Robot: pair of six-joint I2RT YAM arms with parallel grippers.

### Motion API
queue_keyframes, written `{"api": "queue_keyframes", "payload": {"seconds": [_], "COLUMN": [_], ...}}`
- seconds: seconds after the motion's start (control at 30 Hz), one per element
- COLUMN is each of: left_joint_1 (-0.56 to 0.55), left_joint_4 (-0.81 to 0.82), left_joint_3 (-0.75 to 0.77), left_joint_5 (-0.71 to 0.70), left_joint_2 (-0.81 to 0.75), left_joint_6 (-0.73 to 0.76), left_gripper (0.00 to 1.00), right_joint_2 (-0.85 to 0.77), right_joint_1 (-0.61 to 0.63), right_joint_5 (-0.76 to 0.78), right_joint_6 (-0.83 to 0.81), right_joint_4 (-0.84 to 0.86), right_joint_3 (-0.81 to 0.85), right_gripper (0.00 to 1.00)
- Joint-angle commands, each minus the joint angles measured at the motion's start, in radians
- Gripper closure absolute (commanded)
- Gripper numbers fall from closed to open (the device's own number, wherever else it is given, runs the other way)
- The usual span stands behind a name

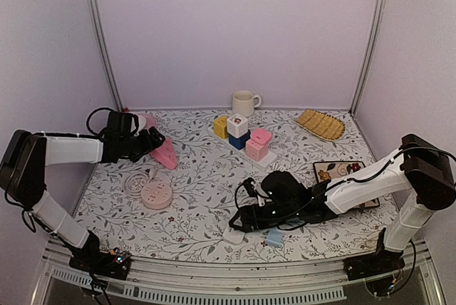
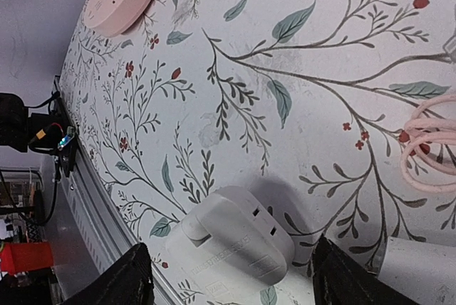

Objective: Pull the plug off the socket

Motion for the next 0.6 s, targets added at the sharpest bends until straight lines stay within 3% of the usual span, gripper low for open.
{"api": "queue_keyframes", "payload": {"seconds": [0.0,0.3,0.57], "left_joint_1": [-0.011,-0.012,-0.065], "left_joint_4": [-0.029,-0.046,-0.029], "left_joint_3": [-0.013,-0.036,-0.083], "left_joint_5": [-0.037,-0.058,-0.045], "left_joint_2": [-0.046,-0.098,-0.171], "left_joint_6": [0.027,0.035,0.031], "left_gripper": [0.08,0.07,0.07], "right_joint_2": [-0.066,-0.163,-0.26], "right_joint_1": [0.005,-0.043,-0.259], "right_joint_5": [0.08,0.153,0.146], "right_joint_6": [-0.037,-0.101,-0.211], "right_joint_4": [-0.071,-0.158,-0.179], "right_joint_3": [0.006,0.046,0.073], "right_gripper": [0.16,0.06,0.01]}}
